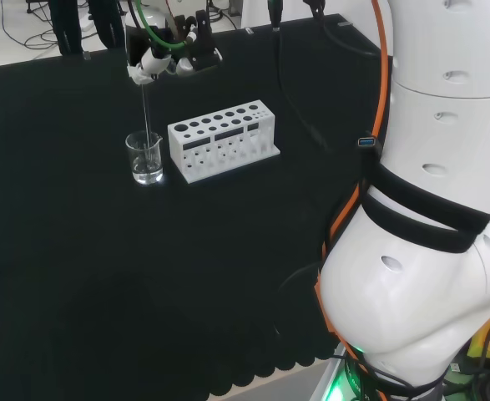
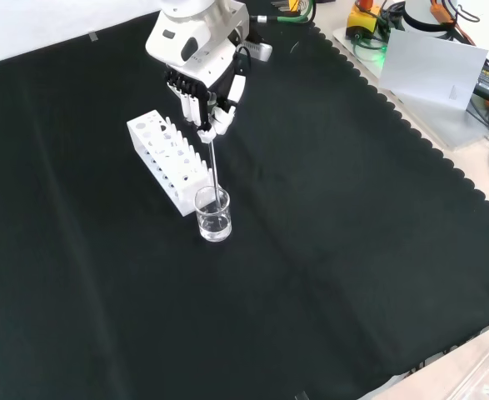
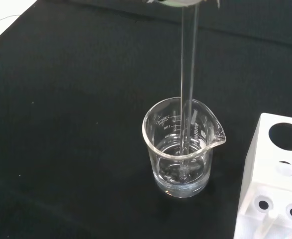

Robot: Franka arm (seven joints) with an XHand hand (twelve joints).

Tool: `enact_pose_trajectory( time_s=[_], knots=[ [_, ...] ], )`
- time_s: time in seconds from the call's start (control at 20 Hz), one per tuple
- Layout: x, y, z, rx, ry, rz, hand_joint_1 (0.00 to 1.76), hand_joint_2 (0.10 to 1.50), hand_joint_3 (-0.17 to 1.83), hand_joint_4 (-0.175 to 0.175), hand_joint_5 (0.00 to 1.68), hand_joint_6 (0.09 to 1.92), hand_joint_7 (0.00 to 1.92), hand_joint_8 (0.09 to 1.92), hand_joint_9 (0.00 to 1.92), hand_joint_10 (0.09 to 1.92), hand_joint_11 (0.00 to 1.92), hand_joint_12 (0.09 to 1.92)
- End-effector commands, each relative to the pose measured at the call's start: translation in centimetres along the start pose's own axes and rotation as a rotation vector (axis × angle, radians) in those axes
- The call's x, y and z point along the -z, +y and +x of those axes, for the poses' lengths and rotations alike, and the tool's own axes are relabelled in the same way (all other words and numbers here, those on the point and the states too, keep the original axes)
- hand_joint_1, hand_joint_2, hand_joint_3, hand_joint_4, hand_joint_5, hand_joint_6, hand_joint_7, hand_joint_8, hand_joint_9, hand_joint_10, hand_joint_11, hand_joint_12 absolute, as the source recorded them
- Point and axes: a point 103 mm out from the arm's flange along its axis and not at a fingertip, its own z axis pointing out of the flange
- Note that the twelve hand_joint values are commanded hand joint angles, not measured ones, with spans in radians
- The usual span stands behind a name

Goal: Put the glass rod back on the white test tube rack.

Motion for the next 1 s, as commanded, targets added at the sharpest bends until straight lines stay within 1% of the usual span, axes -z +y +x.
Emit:
enact_pose_trajectory(
  time_s=[0.05,0.25,0.55,1.0],
  knots=[
    [-0.1,-0.1,-0.2,-0.005,0.008,-0.009,1.23,1.04,-0.17,-0.175,1.4,0.31,1.52,0.95,1.79,0.57,1.79,0.72],
    [0.1,0.2,-0.3,-0.021,0.009,-0.019,1.23,1.04,-0.17,-0.175,1.4,0.31,1.52,0.95,1.79,0.57,1.79,0.72],
    [0.5,0.4,-0.2,-0.017,0.006,-0.02,1.23,1.04,-0.17,-0.175,1.4,0.31,1.52,0.95,1.79,0.57,1.79,0.72],
    [2.4,0.3,-0.2,-0.016,0.006,-0.049,1.23,1.04,-0.17,-0.175,1.4,0.31,1.52,0.95,1.79,0.58,1.79,0.72]
  ],
)
